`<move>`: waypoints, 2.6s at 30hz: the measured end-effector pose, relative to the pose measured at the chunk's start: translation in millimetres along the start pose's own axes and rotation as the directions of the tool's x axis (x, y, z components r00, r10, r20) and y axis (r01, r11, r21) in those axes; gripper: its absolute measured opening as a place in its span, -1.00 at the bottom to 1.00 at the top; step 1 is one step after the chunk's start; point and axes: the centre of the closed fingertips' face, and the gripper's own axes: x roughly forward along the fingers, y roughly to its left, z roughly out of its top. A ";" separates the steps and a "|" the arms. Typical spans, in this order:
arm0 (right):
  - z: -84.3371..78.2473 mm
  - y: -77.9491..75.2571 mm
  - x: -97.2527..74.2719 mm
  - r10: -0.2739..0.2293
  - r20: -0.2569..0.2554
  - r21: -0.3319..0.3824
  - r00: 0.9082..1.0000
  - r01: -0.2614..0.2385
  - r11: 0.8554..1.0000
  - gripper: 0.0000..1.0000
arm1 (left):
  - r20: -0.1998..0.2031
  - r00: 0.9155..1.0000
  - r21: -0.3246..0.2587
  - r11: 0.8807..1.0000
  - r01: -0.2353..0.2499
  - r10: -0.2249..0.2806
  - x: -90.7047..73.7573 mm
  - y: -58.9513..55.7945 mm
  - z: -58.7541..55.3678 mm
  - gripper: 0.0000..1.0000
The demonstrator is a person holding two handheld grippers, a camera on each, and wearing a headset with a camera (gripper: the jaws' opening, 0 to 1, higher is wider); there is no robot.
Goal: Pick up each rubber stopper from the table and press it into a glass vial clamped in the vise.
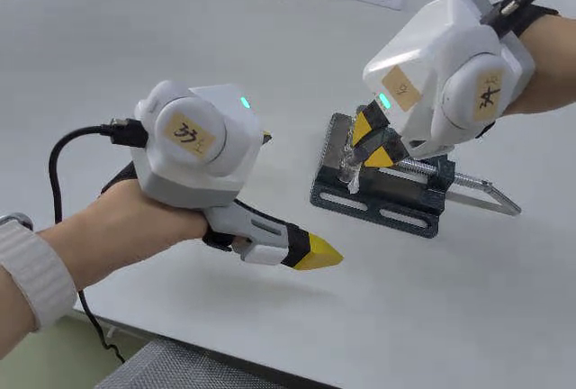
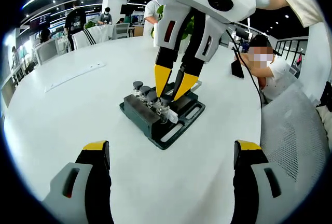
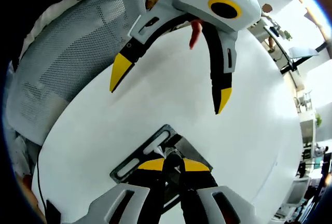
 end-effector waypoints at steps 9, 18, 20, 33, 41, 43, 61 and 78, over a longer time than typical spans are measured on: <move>-0.8 -0.6 3.0 0.005 -0.004 -0.013 1.000 -0.005 1.000 -0.89 | -0.007 1.000 -0.008 1.000 0.000 0.000 -0.1 0.9 -4.6 0.96; -2.8 -1.3 4.3 0.010 -0.031 -0.053 0.999 -0.012 0.999 -0.89 | -0.006 1.000 -0.011 1.000 0.005 -0.005 1.2 1.6 -4.0 0.96; -2.5 -1.1 4.5 0.013 -0.035 -0.055 0.999 -0.015 0.998 -0.89 | -0.007 1.000 -0.012 1.000 0.005 -0.005 1.4 2.0 -4.1 0.96; -2.6 -3.8 6.1 0.061 -0.042 0.037 0.997 -0.059 0.998 -0.89 | -0.005 1.000 -0.015 1.000 -0.001 0.001 0.8 4.3 -4.1 0.96; -3.8 -7.9 8.2 0.101 -0.023 0.149 0.995 -0.096 0.984 -0.90 | -0.005 1.000 -0.016 1.000 0.000 0.000 1.2 5.1 -4.5 0.96; -3.8 -7.3 8.6 0.111 -0.027 0.157 0.993 -0.105 0.982 -0.91 | -0.005 1.000 -0.016 1.000 0.001 -0.001 1.6 4.5 -4.5 0.96; -4.0 -5.3 9.6 0.137 -0.059 0.269 0.989 -0.116 0.956 -0.89 | -0.003 1.000 -0.015 1.000 0.006 -0.006 2.8 2.5 -3.4 0.95; -3.4 -5.9 8.8 0.116 -0.031 0.206 0.993 -0.107 0.973 -0.85 | -0.004 1.000 -0.014 1.000 -0.001 0.001 0.7 3.5 -3.7 0.94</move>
